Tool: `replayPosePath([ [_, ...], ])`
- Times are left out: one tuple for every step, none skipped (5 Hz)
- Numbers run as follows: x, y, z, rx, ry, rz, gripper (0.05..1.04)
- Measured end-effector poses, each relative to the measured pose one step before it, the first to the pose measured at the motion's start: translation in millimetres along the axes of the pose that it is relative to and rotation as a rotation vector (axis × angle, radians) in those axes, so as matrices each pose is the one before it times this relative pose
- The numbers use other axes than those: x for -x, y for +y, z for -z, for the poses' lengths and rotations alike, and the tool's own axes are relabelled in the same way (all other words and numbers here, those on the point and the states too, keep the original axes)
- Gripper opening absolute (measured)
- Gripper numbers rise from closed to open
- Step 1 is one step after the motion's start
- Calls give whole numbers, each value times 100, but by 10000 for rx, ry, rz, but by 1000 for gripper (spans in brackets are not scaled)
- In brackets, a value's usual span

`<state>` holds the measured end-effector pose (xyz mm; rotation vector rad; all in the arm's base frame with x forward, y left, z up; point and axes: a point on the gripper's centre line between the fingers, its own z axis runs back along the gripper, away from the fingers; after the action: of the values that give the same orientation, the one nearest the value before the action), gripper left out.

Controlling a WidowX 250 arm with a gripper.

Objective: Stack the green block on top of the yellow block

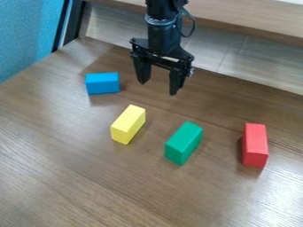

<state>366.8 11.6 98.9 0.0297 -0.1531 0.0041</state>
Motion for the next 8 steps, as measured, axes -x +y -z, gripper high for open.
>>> replayPosePath([
  [444, -84, 1263, 33, 383, -5, 1001],
  [736, -922, 1072, 196, 149, 153, 1001],
  [-165, -896, 90, 199, -140, 117, 1001],
  [643, -748, 648, 474, 75, 66, 1001],
  [544, -758, -205, 431, -167, -17, 1001],
  [870, -913, 288, 369, -151, 163, 1001],
  [746, -1106, 707, 234, -57, 229, 1001],
  [355, -1028, 533, -86, 28, 278, 1001],
])
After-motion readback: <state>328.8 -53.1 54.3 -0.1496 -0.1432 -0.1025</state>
